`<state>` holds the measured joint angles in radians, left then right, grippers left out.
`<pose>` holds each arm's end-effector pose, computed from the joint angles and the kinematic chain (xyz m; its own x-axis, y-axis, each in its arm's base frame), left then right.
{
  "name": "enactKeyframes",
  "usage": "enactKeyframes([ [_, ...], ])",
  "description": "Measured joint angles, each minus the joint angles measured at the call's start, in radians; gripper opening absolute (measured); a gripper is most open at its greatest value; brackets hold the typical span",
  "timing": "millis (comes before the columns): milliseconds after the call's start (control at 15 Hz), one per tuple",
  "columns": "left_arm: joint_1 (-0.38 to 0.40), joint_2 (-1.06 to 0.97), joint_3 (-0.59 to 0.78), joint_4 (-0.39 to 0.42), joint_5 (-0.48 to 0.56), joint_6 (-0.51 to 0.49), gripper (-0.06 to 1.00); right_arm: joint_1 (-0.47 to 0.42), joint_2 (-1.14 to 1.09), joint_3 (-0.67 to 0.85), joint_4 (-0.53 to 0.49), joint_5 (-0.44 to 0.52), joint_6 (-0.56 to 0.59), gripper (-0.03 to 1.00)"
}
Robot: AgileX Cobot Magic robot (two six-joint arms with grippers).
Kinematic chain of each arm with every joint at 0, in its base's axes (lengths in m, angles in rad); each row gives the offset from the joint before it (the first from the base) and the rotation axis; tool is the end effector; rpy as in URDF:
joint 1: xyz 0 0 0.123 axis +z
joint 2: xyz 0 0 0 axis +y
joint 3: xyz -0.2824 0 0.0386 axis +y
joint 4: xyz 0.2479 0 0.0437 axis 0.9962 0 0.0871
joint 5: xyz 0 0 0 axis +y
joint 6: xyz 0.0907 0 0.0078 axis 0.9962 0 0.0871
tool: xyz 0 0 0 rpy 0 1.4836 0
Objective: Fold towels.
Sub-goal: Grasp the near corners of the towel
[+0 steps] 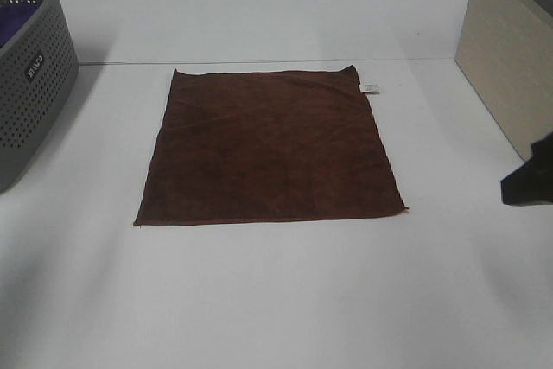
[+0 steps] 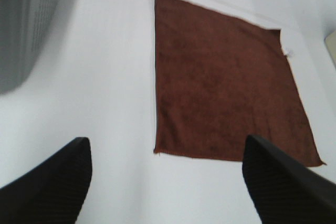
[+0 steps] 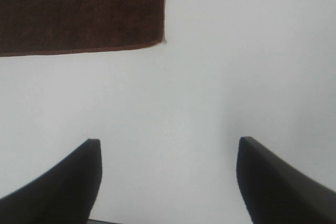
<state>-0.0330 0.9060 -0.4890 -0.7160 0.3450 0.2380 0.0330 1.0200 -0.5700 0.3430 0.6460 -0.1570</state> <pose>0.1732 -0.0260 0.2588 -0.5981 -0.4029 -0.6928 -0.0479 0.8809 -0.4710 0.1762 0.0243 0.2412 -0.8416 0.0903 -0.5325 -0.0439 0.9712 0.2340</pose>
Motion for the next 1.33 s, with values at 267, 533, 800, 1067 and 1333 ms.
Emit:
enactKeyframes([
  [267,0.000,0.378,-0.085,-0.275,0.081,0.240,0.75,0.000,0.329,-0.177,0.099,0.003,-0.062,0.69],
  [533,0.000,0.737,-0.254,-0.501,0.211,0.462,0.75,-0.103,0.624,-0.316,0.269,0.103,-0.243,0.69],
  [800,0.001,0.944,-0.381,-0.523,0.265,0.515,0.75,-0.210,0.796,-0.345,0.535,0.147,-0.480,0.69],
  [1067,0.001,1.081,-0.465,-0.526,0.282,0.519,0.76,-0.210,0.939,-0.445,0.553,0.154,-0.523,0.69],
  [1333,-0.014,1.159,-0.520,-0.569,0.288,0.538,0.76,-0.176,1.063,-0.552,0.544,0.168,-0.528,0.69],
])
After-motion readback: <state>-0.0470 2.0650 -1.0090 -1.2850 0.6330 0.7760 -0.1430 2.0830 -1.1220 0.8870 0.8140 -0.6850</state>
